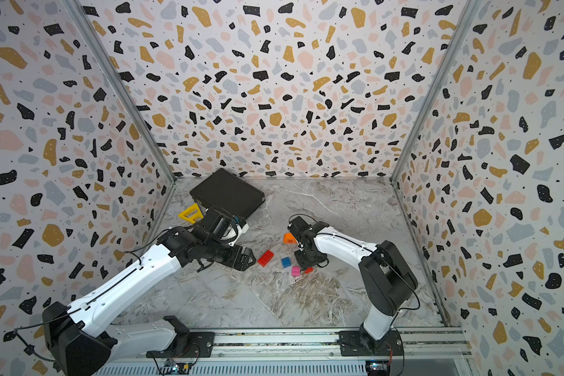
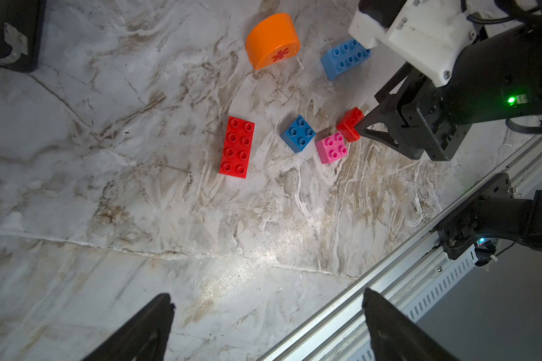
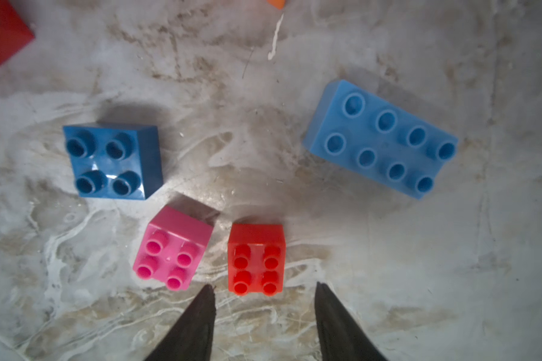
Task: Assemble an ice cream with lego
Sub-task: Pick up the lego brick from the center of the board.
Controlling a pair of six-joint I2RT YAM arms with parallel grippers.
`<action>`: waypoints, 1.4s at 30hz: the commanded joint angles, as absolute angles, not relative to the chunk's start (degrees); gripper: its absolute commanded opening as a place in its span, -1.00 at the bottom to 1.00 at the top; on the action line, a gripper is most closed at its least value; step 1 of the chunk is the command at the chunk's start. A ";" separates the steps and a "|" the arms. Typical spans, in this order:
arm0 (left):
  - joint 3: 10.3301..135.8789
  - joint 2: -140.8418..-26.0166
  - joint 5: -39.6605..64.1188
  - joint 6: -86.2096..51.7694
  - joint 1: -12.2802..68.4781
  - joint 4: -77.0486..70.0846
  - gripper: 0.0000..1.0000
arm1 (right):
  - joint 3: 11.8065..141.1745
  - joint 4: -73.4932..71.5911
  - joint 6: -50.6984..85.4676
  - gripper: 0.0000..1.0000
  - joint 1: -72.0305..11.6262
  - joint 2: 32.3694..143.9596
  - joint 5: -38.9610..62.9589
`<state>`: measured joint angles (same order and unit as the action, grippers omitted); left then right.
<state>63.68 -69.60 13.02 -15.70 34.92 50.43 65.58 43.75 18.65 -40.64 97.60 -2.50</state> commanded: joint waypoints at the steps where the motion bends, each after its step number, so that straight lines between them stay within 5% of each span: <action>1: 62.76 -69.54 13.47 -15.70 34.26 49.58 0.93 | 65.59 43.24 20.05 0.08 -41.04 97.73 -2.71; 42: 61.96 -69.08 13.27 -14.68 33.65 49.66 0.95 | 63.90 41.00 21.58 -0.29 -42.93 102.04 -3.58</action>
